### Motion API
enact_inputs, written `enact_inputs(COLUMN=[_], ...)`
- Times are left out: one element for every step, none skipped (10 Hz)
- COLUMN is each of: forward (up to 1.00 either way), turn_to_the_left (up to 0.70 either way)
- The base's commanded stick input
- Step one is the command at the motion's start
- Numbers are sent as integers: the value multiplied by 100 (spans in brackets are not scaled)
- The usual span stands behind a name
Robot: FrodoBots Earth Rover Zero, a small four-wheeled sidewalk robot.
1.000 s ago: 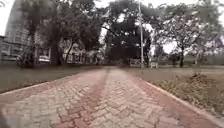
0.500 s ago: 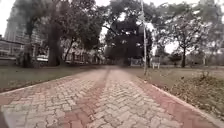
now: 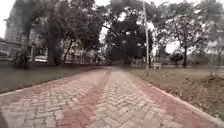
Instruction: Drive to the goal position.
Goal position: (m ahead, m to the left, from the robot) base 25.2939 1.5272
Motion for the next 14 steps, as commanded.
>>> enact_inputs(forward=[70, 70, 70, 70, 70, 70, 70, 70, 70, 70, 70, 70, 70, 70], turn_to_the_left=[0, 0, 0, 0, 0, 0, 0, 0, 0, 0, 0, 0, 0, 0])
